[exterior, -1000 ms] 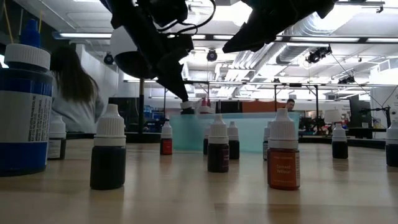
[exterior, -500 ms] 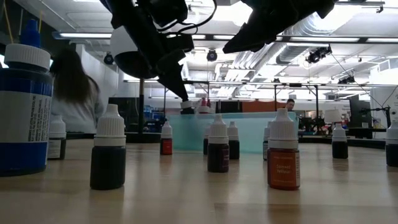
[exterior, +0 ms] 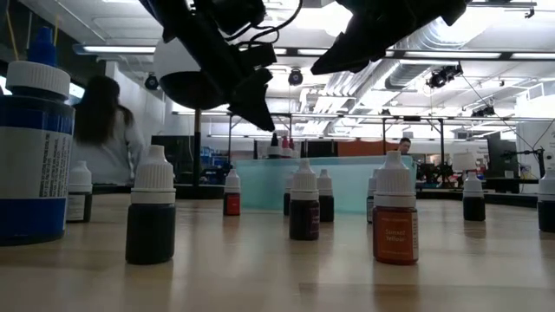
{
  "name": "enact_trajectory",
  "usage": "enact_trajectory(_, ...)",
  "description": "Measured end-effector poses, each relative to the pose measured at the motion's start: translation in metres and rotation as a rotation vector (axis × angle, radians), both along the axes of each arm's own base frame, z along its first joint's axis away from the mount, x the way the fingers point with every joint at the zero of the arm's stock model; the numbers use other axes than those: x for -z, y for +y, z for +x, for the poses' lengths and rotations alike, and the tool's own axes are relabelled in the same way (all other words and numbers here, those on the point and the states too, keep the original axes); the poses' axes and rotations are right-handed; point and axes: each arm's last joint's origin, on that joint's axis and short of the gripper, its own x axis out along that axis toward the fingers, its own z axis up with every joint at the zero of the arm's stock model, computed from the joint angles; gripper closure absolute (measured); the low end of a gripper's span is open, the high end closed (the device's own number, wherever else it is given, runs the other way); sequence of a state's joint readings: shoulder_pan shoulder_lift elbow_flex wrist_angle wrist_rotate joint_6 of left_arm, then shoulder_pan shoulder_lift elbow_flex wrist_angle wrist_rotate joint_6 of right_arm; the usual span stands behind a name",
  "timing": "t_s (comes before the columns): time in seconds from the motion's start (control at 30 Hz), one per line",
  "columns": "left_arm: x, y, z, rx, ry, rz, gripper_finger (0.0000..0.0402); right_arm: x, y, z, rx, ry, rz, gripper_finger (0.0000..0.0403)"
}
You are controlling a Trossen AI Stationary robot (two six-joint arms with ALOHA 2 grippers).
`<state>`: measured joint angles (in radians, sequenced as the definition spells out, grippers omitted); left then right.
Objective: Pick & Place food coloring
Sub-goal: Put the large black food coloring bottle into the green container, then put the large blue food coloring bottle into the green container
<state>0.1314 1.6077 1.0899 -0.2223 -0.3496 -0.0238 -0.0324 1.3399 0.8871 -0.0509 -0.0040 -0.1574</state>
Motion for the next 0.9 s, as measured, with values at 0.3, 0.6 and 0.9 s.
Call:
enact_trajectory(0.3, -0.048, -0.015, -0.002, 0.133, 0.124, -0.152, 0.0266, 0.004, 0.000, -0.002, -0.001, 0.043, 0.003, 0.0300)
enact_trajectory(0.6, -0.072, -0.079, -0.018, 0.569, 0.311, -0.547, 0.0266, 0.003, 0.001, -0.002, -0.019, 0.041, 0.034, 0.0300)
enact_trajectory(0.9, -0.047, -0.177, -0.042, 0.658, 0.414, -0.560, 0.0266, 0.003, 0.002, -0.002, -0.036, 0.041, 0.051, 0.0299)
